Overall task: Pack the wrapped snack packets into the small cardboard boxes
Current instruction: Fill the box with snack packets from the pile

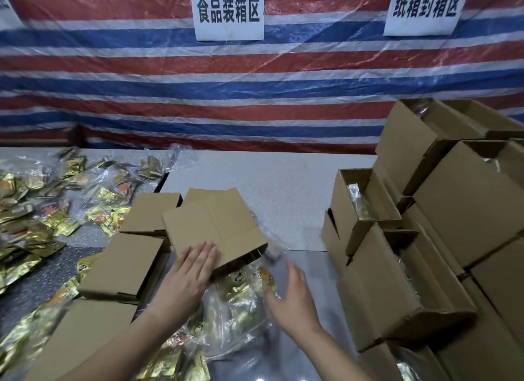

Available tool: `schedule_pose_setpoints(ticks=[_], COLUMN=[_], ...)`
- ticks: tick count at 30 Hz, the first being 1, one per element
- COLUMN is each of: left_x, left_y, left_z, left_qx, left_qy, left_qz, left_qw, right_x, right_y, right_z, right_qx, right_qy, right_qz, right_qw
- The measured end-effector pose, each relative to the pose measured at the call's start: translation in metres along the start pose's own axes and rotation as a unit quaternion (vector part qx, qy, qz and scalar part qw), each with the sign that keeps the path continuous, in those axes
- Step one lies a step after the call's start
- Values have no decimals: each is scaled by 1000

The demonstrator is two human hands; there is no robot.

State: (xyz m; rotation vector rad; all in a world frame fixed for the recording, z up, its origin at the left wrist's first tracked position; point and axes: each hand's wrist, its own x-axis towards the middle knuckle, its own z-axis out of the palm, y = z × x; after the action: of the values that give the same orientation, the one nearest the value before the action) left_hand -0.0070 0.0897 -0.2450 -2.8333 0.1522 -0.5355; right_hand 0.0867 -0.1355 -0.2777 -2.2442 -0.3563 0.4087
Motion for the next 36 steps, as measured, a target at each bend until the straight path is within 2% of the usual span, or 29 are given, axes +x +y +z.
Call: schedule_pose_setpoints(ticks=[2,5,9,11,13,15,16,18,21,24,28,32,34,36], left_x=[5,17,38,45,49,51,51,49,36,10,-41,-87,-99,-100], left_y=[2,4,12,17,23,29,32,41,59,81,117,147,155,159], left_z=[-4,-19,-45,-54,-61,-66,-68,-68,-61,-50,-25,-6,2,7], left_qx=[-1,-14,-98,-186,-330,-450,-486,-534,-551,-580,-545,-534,-522,-513], left_qy=[27,53,51,49,26,-19,-48,-126,-241,-305,-350,-374,-364,-335], left_qz=[28,48,18,-22,-110,-196,-213,-221,-195,-181,-154,-164,-171,-173], left_qw=[999,997,994,981,937,871,846,806,774,734,746,740,752,771], right_x=[12,33,41,37,28,13,4,-14,-44,-78,-126,-148,-153,-153], right_y=[-11,-21,-24,-21,-17,-13,-10,-4,6,26,75,112,117,119], right_z=[-9,-22,-39,-52,-72,-94,-105,-122,-135,-127,-82,-40,-29,-25], right_qx=[41,42,15,2,-23,-47,-66,-116,-147,-194,-200,-246,-253,-256], right_qy=[23,20,77,114,129,103,75,1,-100,-154,-209,-279,-277,-229], right_qz=[-19,-28,-57,-80,-109,-125,-118,-70,1,17,55,129,136,128], right_qw=[999,999,995,990,985,986,988,991,984,969,956,919,917,930])
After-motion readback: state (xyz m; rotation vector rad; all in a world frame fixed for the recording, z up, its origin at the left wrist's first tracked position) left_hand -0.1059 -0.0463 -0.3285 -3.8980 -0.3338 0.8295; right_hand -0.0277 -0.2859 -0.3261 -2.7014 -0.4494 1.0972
